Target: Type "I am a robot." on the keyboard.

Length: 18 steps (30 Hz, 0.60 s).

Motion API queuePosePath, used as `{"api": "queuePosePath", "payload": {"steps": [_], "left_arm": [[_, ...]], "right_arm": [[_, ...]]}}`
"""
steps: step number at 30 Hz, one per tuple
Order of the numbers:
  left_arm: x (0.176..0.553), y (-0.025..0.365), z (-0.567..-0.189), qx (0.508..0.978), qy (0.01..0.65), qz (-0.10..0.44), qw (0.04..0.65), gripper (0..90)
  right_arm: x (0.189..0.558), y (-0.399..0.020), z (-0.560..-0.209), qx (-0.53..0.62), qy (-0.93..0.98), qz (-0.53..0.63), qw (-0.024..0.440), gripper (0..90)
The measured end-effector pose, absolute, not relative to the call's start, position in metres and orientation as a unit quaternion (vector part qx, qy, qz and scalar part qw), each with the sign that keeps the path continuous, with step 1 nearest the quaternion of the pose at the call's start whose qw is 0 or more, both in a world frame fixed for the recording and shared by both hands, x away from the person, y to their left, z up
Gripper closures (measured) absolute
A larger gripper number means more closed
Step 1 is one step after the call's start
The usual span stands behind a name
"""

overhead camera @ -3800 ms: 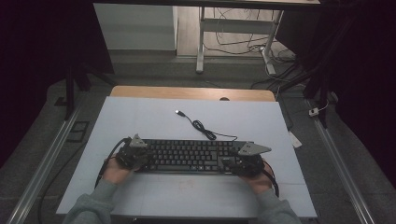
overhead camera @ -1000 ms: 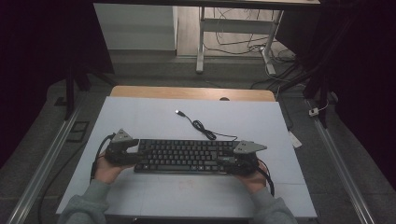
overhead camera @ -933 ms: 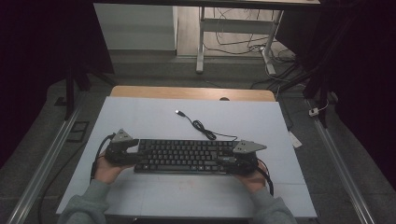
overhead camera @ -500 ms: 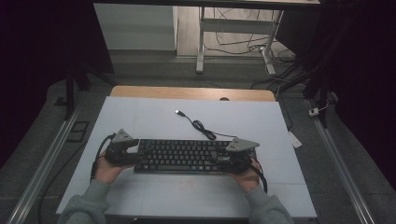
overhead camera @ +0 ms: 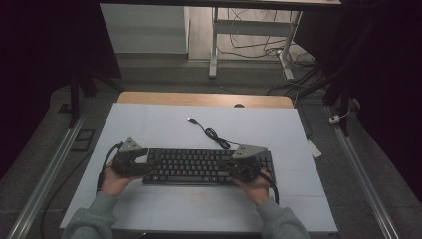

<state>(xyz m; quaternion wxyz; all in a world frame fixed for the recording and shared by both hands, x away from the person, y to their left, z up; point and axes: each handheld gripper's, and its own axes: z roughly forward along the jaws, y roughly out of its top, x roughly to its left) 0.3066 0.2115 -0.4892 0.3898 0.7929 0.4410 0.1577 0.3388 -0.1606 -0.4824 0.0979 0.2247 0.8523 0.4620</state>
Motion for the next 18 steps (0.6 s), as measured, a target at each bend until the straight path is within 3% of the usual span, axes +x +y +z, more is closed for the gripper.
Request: {"api": "queuePosePath", "payload": {"steps": [18], "left_arm": [[0.307, 0.209, -0.491, 0.797, 0.439, 0.157, 0.384, 34.9]], "right_arm": [[0.349, -0.099, -0.505, 0.201, 0.881, 0.425, 0.062, 89.8]]}}
